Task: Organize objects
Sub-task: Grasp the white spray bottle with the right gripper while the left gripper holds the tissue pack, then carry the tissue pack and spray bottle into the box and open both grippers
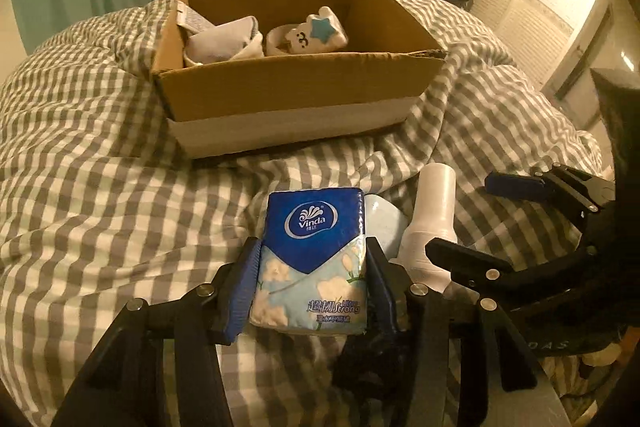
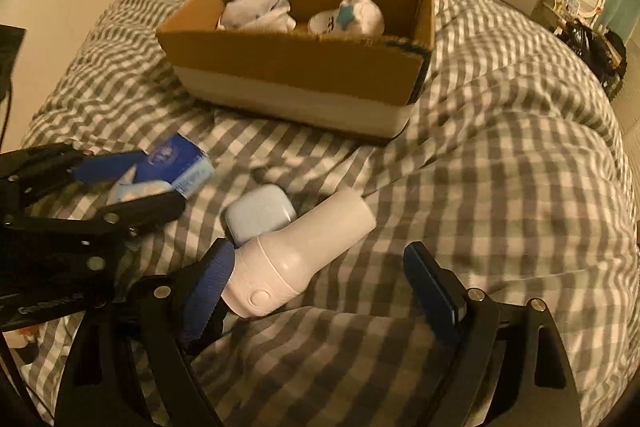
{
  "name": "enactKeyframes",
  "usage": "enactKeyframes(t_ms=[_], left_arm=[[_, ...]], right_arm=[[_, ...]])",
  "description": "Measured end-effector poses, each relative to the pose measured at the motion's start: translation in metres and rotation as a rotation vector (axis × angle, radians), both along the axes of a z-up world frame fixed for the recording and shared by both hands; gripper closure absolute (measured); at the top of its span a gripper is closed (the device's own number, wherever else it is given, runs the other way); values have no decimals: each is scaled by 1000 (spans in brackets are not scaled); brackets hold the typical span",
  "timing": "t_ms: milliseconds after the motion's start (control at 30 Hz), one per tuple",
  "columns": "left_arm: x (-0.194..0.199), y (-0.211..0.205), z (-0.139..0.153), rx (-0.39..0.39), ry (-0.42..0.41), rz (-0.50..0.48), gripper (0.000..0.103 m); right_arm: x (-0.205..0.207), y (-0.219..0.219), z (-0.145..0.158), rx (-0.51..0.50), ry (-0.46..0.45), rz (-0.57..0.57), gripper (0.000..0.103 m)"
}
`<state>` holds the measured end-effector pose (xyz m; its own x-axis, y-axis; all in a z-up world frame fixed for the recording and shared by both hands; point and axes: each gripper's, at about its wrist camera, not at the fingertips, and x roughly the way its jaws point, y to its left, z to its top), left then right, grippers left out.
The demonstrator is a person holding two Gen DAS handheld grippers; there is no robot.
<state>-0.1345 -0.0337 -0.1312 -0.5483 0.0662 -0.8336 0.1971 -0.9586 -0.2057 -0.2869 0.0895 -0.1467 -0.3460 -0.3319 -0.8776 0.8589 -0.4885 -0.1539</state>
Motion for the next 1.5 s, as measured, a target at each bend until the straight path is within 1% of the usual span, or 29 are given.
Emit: enactKeyframes(t_ms=[100, 233, 333, 400, 433, 500, 567, 633, 667, 733, 900, 1133, 1233, 1500], left_arm=[[2, -6, 1, -15, 5, -1, 51], [14, -19, 0, -30, -4, 28, 51], [18, -27, -4, -8, -9, 56, 51], [21, -29, -2, -12, -3, 65, 51], [21, -29, -1, -20, -1, 67, 51], [21, -27, -1, -33, -1, 66, 51], [21, -25, 0, -41, -2, 65, 51], [21, -24, 0, -47, -2, 66, 51], [22, -24, 0, -49, -2, 68, 51], [22, -24, 0, -53, 0, 73, 51], [26, -22, 3, -67, 4, 79, 51], [37, -14, 14, -82, 27, 73, 51], [45, -11, 21, -90, 43, 78, 51], [58, -2, 46, -123, 97, 81, 51]], right_arm=[[1, -4, -6, 30, 0, 2, 16], [1, -12, -16, 40, -50, 20, 16], [0, -22, -26, 60, -87, 33, 17], [-2, -27, -33, 69, -101, 31, 21], [-2, -28, -34, 68, -106, 31, 25], [-4, -30, -36, 63, -112, 28, 28], [-4, -29, -36, 62, -113, 27, 38], [-3, -28, -36, 57, -113, 31, 42], [-2, -28, -35, 49, -108, 32, 47], [1, -25, -31, 31, -98, 34, 53], [7, -18, -19, -6, -67, 40, 55], [23, -5, 8, -62, -18, 48, 57], [29, -2, 15, -81, -13, 51, 57], [46, 12, 42, -142, 37, 62, 57]])
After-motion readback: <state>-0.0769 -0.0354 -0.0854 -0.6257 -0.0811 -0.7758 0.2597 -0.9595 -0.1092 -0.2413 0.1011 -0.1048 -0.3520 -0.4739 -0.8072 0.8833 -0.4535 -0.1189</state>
